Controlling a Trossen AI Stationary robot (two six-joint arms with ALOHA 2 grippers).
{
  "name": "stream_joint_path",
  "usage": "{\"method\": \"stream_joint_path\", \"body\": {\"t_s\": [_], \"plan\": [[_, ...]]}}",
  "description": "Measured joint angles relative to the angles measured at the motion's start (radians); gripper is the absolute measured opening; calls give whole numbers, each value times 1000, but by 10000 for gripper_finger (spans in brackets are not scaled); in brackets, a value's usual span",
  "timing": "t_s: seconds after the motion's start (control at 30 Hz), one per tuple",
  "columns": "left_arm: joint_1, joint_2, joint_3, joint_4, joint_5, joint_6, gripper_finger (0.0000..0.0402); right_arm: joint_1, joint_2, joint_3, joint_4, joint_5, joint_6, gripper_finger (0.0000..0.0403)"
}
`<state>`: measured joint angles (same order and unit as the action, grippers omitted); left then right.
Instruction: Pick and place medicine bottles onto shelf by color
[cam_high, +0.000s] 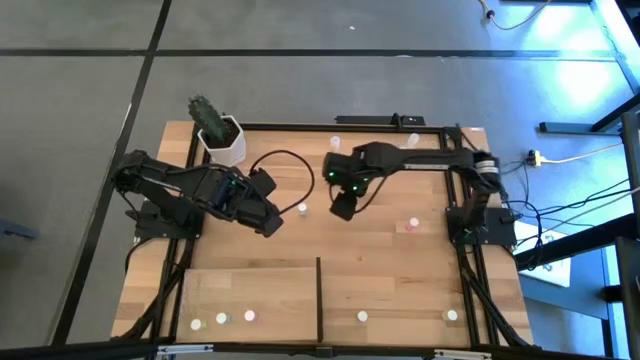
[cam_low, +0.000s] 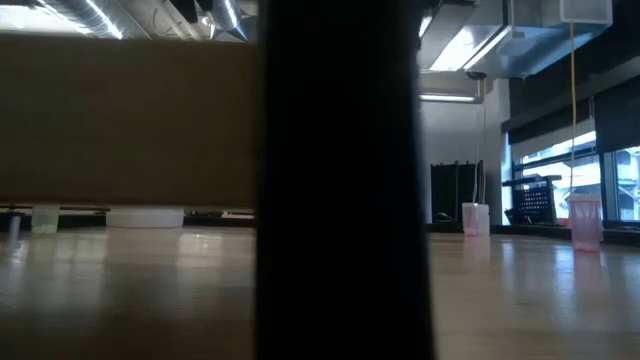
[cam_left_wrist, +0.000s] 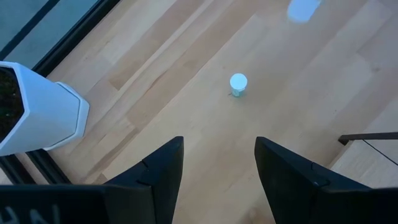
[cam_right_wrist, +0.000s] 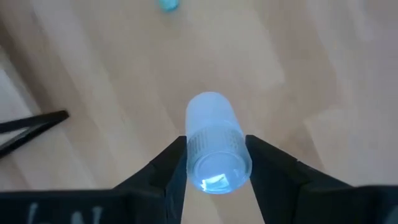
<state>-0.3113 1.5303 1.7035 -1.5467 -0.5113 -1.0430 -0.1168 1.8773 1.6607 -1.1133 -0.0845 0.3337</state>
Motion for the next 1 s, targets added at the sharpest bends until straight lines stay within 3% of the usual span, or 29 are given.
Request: {"method": "stream_joint_path", "body": {"t_s": [0.33,0.73,1.0], "plan": [[-13,0,0,0,0,-3,192,5,160,52,-4,-5,-32,151],[-13,0,0,0,0,-2,192,37,242,53,9,42,-183,151],[-13,0,0,-1,0,-1,192,44,252,53,14,39,-181,158]]}}
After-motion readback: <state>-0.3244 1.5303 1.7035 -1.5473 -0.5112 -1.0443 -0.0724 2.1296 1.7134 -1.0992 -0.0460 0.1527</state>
